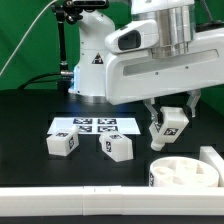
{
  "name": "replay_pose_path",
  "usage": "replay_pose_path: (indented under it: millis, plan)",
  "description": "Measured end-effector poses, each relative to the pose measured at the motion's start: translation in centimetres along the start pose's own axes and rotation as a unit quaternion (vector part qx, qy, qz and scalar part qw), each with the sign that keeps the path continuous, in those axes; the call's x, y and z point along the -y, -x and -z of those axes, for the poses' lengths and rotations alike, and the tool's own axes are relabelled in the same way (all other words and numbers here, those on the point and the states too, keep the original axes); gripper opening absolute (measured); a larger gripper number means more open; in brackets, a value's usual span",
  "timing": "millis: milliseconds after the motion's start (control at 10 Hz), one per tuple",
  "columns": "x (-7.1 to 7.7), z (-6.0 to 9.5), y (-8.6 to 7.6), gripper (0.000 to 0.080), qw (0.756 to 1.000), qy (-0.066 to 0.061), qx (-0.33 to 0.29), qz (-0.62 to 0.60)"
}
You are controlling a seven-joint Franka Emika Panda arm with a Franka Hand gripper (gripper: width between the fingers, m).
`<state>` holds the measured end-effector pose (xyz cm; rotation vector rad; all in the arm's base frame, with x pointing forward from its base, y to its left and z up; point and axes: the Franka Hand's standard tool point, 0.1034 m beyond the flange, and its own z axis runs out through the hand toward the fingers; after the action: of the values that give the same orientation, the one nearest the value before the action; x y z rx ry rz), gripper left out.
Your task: Assemble stool
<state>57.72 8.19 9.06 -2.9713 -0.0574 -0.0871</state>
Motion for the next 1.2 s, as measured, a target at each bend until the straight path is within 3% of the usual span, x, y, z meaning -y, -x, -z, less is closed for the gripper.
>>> replay_pose_path:
  millis: [100,200,500,900,1200]
  plan:
    - [-0.2,0.0,-0.5,0.0363,0.999,0.007,-0.041,0.0]
    - [-0.2,0.2,-0.1,0.0363,0.999,0.002,-0.047,-0.01]
    - [-0.3,2.4,-1.7,0.0363,0.997,-0.019,-0.071,-0.028]
    - [-0.1,2.5,-2.0,0.0363,0.997,-0.02,-0.072,-0.029]
    - [0.2,3.3,-6.3,0.0363,0.994,-0.024,-0.106,-0.002]
